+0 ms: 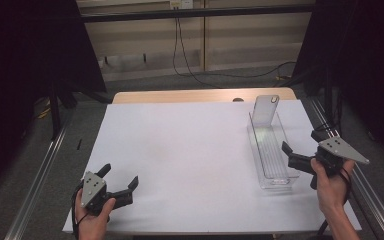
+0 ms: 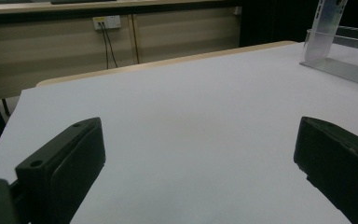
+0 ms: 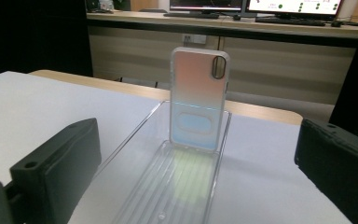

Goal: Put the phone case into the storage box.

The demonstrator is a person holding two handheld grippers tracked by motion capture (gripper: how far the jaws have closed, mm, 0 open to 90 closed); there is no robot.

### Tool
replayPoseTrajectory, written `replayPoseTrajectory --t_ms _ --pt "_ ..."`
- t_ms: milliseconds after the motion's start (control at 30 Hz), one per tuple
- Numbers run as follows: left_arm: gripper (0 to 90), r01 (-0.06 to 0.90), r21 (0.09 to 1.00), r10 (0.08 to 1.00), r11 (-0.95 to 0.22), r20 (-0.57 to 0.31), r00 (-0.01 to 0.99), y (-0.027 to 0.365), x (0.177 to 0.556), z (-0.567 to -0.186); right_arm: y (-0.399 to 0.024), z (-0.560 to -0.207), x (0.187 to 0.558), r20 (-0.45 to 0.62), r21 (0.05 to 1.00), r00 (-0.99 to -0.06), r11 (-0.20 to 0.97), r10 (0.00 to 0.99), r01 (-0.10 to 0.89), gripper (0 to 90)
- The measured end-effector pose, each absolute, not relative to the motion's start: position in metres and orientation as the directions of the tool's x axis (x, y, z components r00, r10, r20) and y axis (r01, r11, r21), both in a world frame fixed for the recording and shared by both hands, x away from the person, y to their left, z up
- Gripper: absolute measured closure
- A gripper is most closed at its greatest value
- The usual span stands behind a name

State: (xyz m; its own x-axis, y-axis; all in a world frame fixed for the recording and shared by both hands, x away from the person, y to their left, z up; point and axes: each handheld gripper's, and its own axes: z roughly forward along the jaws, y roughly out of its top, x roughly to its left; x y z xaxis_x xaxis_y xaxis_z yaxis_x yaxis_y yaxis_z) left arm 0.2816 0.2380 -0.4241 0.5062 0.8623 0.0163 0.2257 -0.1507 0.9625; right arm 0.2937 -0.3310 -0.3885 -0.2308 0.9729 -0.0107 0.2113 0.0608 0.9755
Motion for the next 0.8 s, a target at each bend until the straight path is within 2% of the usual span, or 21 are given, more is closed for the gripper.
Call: replayPoseTrajectory --t_ms 333,800 --pt "2.0 0.224 0.966 0.866 -0.128 -0.001 0.5 0.239 0.281 -0.424 -0.327 -0.395 0.272 -0.015 0.981 -0.214 0.056 0.977 0.186 0.1" --pt "1.9 0.228 0.968 0.878 -0.109 -0.014 0.479 0.24 0.28 -0.423 -0.32 -0.409 0.247 0.008 0.979 -0.198 0.033 0.98 0.203 0.1"
